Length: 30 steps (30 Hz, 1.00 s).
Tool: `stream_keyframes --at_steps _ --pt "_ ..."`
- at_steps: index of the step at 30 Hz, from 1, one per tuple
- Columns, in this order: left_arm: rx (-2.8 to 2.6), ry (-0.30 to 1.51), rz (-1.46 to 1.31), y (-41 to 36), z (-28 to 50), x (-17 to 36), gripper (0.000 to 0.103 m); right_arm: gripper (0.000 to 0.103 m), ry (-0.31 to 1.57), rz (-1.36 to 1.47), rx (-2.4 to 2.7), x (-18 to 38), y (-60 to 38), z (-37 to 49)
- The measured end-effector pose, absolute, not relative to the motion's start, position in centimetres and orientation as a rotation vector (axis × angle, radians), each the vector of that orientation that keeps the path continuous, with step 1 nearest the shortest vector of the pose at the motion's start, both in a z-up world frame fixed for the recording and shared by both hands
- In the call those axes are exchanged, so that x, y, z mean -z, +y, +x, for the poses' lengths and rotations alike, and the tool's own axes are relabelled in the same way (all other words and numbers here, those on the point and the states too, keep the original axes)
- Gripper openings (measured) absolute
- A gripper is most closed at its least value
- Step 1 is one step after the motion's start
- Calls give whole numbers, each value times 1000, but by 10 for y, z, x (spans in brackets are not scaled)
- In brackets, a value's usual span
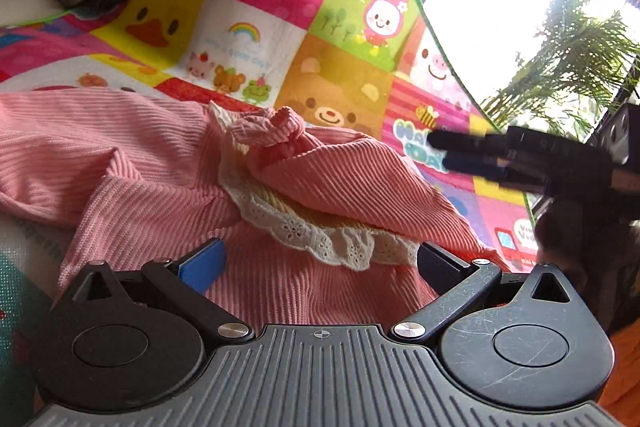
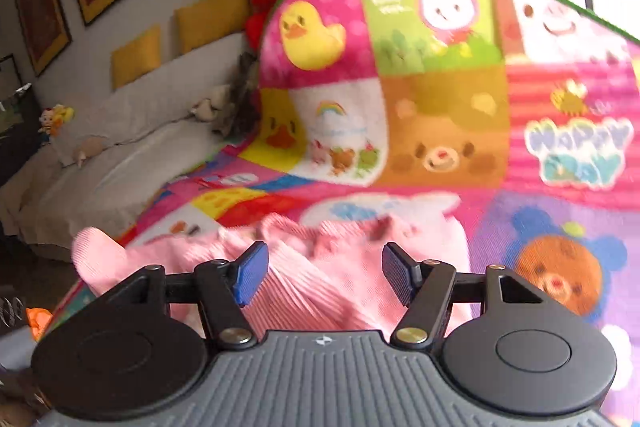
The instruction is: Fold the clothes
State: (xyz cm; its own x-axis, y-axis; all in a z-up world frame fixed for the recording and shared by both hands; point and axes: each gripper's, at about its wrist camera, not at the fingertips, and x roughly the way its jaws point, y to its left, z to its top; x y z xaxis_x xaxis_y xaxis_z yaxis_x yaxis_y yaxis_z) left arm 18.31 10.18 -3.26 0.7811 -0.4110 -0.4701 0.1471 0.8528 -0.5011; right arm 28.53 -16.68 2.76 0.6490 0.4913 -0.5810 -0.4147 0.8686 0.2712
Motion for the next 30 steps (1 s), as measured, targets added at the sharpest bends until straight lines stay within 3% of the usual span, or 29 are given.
stream_keyframes --at_steps 5,14,23,30 --pt "310 613 -467 102 185 31 103 63 692 -15 -463 16 -174 263" --pt "284 699 -696 111 219 3 103 65 563 -34 -473 11 -179 242" --pt "124 634 -510 116 196 13 103 70 515 -240 -768 -47 -127 263" --pt "179 604 -395 104 187 27 103 70 657 -394 -833 -28 -52 303"
